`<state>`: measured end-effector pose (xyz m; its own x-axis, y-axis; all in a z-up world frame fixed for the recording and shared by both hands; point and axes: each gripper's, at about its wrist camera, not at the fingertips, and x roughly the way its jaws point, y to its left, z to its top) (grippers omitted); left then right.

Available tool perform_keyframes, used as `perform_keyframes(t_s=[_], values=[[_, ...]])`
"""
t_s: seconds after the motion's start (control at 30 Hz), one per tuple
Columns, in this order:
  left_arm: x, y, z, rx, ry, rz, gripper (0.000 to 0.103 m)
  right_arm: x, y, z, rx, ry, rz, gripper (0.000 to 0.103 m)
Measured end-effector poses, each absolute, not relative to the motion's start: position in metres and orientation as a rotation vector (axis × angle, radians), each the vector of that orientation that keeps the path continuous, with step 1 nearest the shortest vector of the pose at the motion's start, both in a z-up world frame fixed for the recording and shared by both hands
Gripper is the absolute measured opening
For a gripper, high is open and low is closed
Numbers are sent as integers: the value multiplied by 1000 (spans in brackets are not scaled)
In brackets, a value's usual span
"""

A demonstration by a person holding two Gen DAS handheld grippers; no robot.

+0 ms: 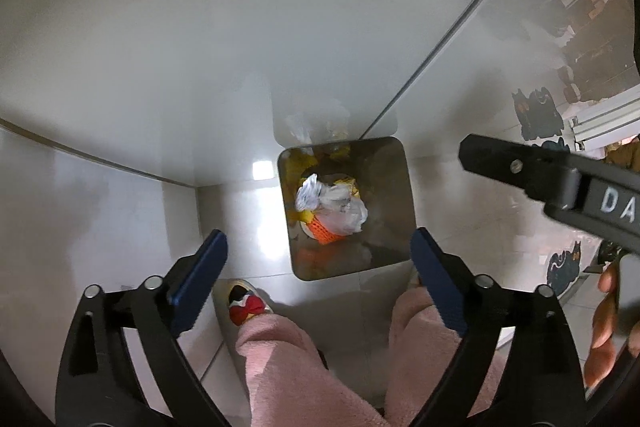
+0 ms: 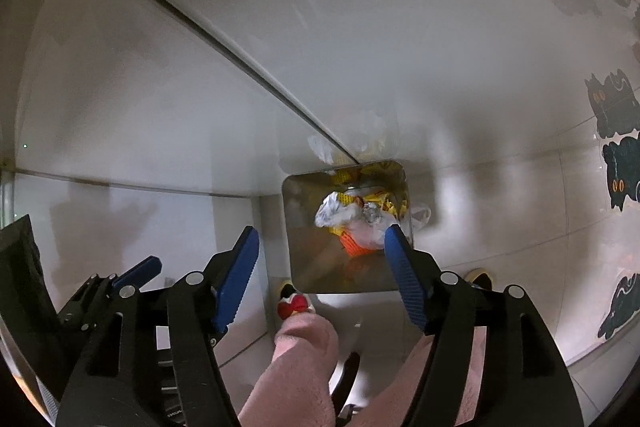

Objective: Collect trash
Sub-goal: 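Open both tools to drop the grey paper and tissue into the bin, then move both open tools back up toward the remaining trash on the counter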

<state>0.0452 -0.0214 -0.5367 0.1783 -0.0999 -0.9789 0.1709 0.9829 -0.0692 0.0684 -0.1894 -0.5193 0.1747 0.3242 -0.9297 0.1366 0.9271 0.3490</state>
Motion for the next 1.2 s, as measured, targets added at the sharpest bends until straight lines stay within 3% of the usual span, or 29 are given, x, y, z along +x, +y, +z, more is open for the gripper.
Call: perform_keyframes(t_s=[0.13, 0.2, 0.77, 1.2], values=[[41, -16, -518, 58, 1357, -192, 94, 64, -193, -503, 378, 1374, 144, 87], [38, -15, -506, 57, 1343, -199, 95, 60, -195, -490, 349, 1364, 152, 92], [27, -3, -320, 82, 1093, -251, 95, 28, -224, -314, 230, 1063, 231, 93], [59, -10, -235, 89, 947, -239, 95, 67, -245, -246, 241, 919, 171, 94]])
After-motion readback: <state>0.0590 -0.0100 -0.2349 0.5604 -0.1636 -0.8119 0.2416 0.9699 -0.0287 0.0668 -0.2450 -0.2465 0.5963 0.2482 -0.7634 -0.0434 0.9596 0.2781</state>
